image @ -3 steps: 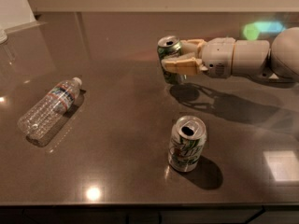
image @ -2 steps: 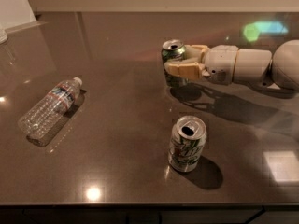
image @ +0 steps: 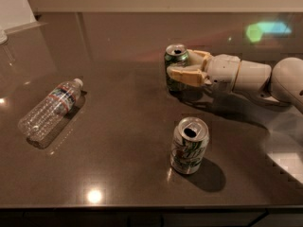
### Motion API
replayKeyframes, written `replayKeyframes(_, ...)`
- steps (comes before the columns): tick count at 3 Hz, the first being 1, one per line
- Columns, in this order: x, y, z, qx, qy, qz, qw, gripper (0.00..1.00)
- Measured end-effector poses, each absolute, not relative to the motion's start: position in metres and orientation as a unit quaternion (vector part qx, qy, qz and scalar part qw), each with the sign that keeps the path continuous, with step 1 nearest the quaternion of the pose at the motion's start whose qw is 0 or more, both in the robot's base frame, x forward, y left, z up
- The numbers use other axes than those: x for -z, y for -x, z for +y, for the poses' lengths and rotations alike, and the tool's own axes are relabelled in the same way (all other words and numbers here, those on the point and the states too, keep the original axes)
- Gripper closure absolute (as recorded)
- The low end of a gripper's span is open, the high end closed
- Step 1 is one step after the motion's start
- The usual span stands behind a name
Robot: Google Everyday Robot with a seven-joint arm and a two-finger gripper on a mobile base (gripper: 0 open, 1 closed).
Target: Place green can upright
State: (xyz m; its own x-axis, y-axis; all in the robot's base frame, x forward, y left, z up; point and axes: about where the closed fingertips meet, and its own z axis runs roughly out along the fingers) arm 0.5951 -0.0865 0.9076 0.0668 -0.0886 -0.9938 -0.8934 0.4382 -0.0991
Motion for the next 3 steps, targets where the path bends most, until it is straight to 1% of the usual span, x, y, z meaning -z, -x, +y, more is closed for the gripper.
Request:
replayKeyframes(1,-0.9046,-0.5968,-0.0871,-0.338,0.41,0.585,0.613,0.77)
replayKeyframes(3,-0.9025,-0.5967,-0.0864,-0.339,0.405,0.584,0.616,0.3)
